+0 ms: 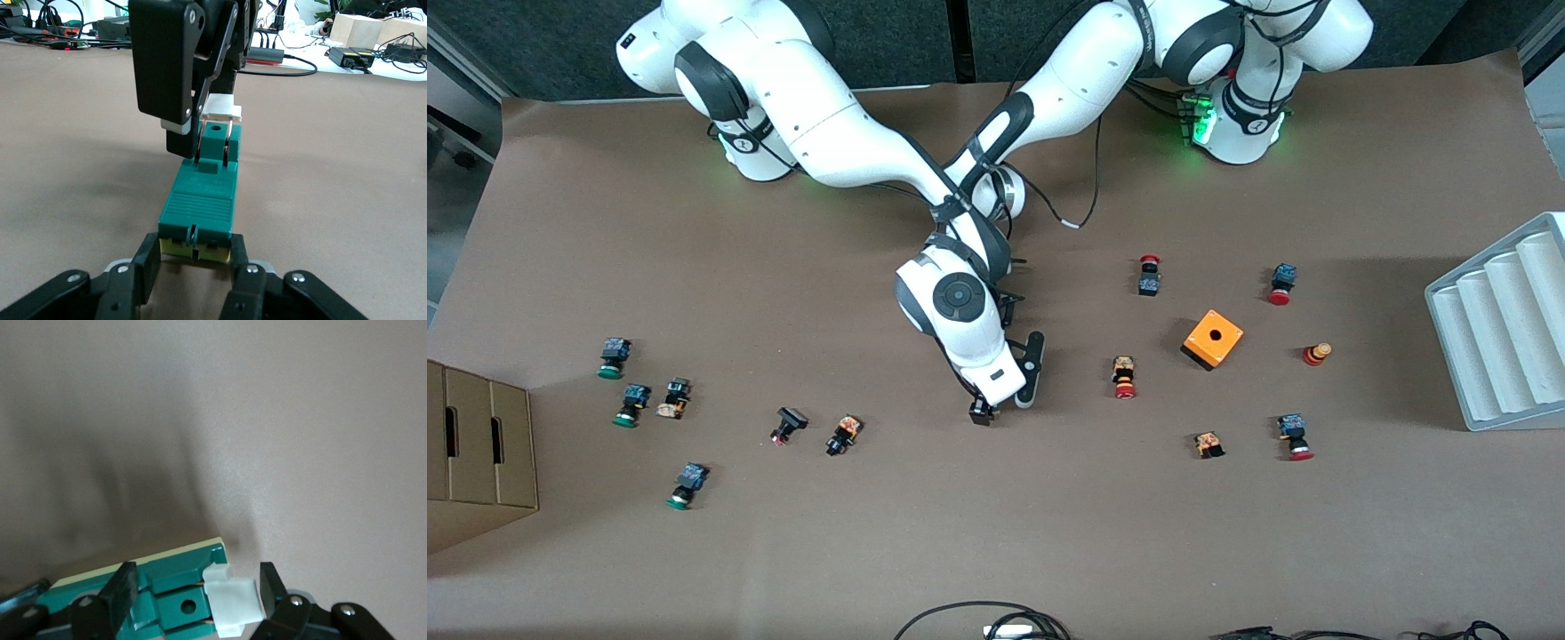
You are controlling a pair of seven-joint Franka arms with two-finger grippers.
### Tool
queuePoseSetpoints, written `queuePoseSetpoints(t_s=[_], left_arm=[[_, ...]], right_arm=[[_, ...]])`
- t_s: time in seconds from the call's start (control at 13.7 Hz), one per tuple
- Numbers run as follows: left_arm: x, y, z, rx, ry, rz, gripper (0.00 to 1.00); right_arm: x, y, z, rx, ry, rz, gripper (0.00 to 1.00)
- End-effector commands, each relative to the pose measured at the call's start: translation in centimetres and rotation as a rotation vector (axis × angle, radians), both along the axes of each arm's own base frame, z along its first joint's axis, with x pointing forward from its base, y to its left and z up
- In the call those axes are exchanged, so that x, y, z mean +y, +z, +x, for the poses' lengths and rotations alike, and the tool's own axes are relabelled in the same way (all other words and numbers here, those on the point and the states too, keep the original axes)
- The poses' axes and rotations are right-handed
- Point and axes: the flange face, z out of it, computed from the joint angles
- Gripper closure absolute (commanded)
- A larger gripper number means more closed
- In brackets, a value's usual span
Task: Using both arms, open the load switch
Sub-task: 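Swing the white handle down toward the switch base with the right gripper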
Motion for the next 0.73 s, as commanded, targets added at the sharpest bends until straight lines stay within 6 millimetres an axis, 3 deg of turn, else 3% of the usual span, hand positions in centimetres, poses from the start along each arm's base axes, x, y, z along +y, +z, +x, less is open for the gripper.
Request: queuePoseSetpoints(t_s=[0.0,0.66], left_arm=[[0.34,-1.18,-0.34,-0.005,0.006,0.004,0.54],[0.34,-1.18,-0.34,-0.005,0.006,0.004,0.54]], right_arm=[[0.47,-0.11,0.42,-0.020,-0.007,0.010,0.24],[0.42,0.77,0.52,-0.022,-0.008,0.012,0.33]])
